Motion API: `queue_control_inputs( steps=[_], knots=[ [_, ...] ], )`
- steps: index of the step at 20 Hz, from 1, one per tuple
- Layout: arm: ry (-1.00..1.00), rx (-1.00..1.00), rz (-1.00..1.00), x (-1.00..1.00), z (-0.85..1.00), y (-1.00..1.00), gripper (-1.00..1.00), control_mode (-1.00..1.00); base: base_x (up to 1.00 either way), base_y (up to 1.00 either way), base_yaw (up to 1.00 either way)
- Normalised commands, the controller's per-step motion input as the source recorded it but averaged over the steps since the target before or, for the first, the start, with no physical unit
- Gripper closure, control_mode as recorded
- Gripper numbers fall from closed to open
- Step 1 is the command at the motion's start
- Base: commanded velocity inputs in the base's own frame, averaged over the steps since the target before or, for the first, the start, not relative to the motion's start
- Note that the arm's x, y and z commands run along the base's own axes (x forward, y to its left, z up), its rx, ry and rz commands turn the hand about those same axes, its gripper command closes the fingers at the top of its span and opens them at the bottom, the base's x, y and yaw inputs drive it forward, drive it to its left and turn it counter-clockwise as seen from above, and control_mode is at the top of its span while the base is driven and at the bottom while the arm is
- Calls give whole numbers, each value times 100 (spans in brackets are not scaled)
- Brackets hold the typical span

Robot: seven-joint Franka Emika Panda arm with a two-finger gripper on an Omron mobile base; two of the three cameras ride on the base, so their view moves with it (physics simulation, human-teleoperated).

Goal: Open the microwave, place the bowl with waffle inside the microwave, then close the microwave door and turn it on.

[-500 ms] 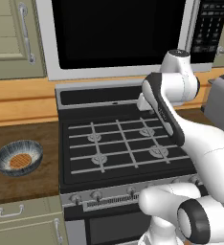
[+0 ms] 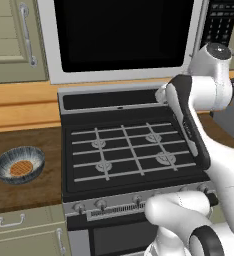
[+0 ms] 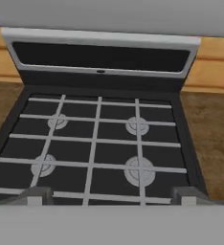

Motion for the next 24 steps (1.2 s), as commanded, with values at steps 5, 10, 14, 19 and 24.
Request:
queue_control_inputs(
  steps=[5,10,14,19,24],
  knots=[
    [-83,0,0,-15,78,-64,-100,-100,0,0,0],
    [-54,6,-5,0,80,-76,-100,-100,0,0,0],
    [-3,11,-7,40,28,-24,-100,-100,0,0,0],
    [0,1,0,5,0,-2,-100,-100,0,0,0],
    [0,11,0,63,0,-12,-100,-100,0,0,0]
  ],
)
